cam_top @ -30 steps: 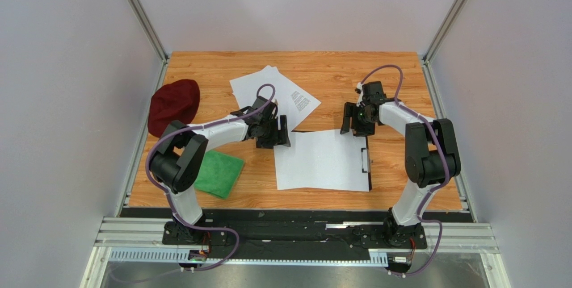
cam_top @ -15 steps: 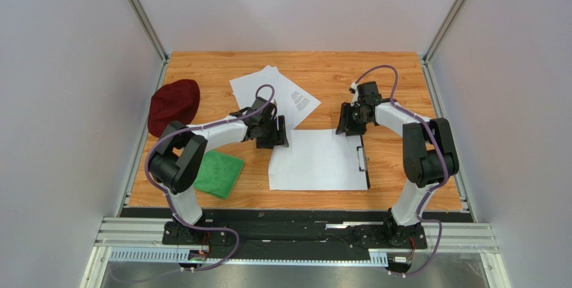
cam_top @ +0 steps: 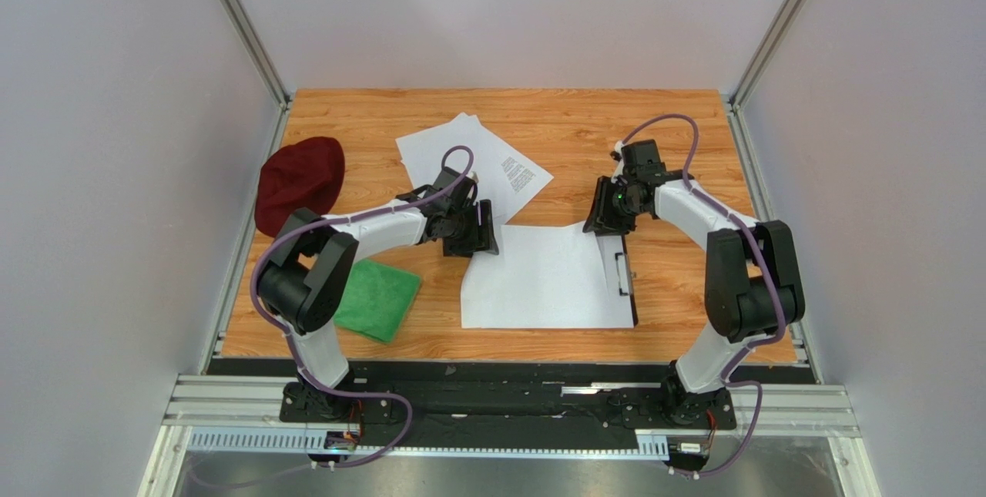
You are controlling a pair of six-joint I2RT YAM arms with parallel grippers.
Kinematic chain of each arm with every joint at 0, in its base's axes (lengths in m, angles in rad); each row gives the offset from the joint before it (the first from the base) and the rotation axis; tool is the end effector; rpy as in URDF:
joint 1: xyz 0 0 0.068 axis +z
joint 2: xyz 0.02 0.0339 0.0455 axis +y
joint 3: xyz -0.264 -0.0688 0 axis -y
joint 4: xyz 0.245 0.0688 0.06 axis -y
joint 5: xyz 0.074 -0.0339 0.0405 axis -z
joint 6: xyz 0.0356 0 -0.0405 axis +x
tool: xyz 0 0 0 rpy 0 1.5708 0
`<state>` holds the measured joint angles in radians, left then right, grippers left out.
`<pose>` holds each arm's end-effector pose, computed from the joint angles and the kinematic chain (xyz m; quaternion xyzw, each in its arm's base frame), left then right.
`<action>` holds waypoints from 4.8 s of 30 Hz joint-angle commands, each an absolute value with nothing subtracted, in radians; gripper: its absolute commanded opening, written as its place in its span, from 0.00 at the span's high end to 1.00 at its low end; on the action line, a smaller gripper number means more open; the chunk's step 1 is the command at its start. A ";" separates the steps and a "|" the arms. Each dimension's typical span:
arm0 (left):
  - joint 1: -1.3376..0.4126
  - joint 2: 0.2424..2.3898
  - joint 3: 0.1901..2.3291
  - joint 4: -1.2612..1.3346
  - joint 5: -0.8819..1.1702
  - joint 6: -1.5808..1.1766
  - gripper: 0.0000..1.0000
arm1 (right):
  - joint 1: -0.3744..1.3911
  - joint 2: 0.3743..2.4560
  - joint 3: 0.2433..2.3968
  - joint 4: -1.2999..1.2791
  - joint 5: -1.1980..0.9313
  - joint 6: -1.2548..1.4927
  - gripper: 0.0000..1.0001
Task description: Put the files into the folder
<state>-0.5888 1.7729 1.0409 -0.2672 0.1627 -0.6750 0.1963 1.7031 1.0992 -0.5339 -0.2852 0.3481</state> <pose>0.2915 -0.2016 0.1612 -0.0183 0.9564 -0.2289 0.1807 0.3275 0.0753 0.1873 0.0429 0.9663 0.1909 0.1675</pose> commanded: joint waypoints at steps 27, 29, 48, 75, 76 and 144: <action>-0.638 1.864 1.101 -0.321 0.186 -0.678 0.31 | 0.184 1.546 0.959 -0.561 -0.161 0.357 0.65; -0.640 1.864 1.109 -0.325 0.181 -0.677 0.31 | 0.186 1.540 0.953 -0.563 -0.150 0.359 0.66; -0.643 1.868 1.169 -0.373 0.161 -0.646 0.25 | 0.150 1.483 0.890 -0.624 0.045 0.365 0.26; -0.649 1.807 1.263 -0.482 0.043 -0.598 0.20 | 0.143 1.497 0.865 -0.637 0.014 0.334 0.59; -0.652 1.790 1.256 -0.488 0.034 -0.597 0.19 | 0.141 1.500 0.862 -0.635 -0.018 0.336 0.59; -0.899 2.129 1.453 -0.336 0.235 -0.778 0.46 | 0.093 1.374 0.772 -0.555 -0.174 0.316 0.60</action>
